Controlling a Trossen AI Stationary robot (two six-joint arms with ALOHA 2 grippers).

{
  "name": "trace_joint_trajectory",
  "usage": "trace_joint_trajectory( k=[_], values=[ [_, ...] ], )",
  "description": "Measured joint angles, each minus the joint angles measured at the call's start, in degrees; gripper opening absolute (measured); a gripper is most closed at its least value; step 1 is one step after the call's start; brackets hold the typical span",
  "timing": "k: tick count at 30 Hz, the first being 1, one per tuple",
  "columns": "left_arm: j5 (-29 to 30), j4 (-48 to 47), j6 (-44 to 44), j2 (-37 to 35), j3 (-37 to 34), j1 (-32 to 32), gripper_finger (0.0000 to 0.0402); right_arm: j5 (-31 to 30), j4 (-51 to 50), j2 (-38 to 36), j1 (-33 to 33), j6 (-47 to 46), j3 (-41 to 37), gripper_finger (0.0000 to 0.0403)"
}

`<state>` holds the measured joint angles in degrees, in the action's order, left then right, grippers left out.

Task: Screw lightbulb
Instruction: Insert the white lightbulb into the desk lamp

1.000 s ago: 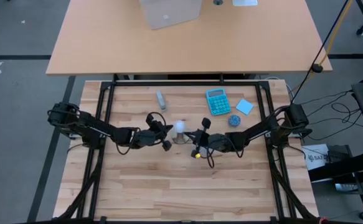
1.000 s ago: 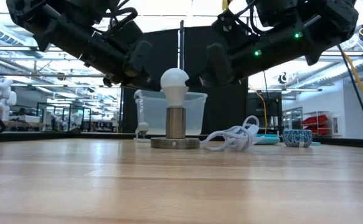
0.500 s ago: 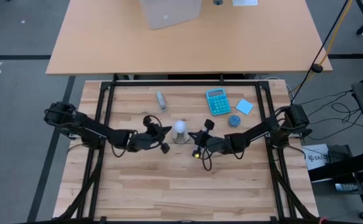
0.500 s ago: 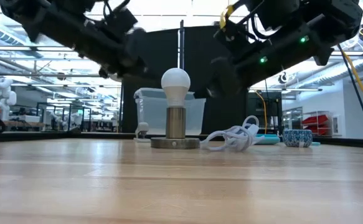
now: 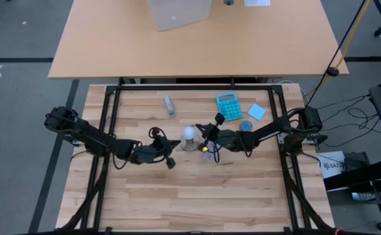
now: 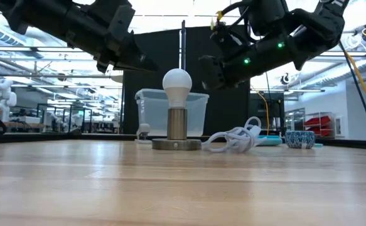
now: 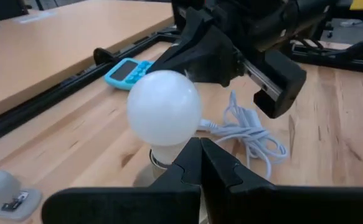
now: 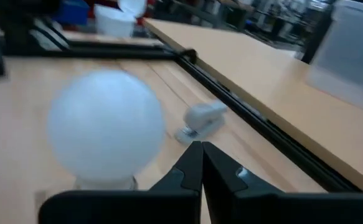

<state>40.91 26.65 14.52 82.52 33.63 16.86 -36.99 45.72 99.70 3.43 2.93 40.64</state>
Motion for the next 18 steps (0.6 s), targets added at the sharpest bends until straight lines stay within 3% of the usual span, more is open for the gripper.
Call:
trace_joint_trajectory(
  k=[4, 8, 18],
  values=[
    [-1.44, 1.74, -0.21, 0.0, -0.02, -0.58, 0.0, 4.22, 2.29, 0.0, -1.04, 0.19, 0.0, 0.0],
    [-5.77, 4.4, -1.14, 0.12, -0.02, -2.26, 0.0, 4.38, 3.04, 0.0, -1.35, 2.36, 0.0, 0.0],
    [-8.48, 6.47, -1.32, 2.7, -0.02, -5.65, 0.0, 7.26, 1.48, -0.02, -1.52, 3.79, 1.93, 0.0]
  ],
)
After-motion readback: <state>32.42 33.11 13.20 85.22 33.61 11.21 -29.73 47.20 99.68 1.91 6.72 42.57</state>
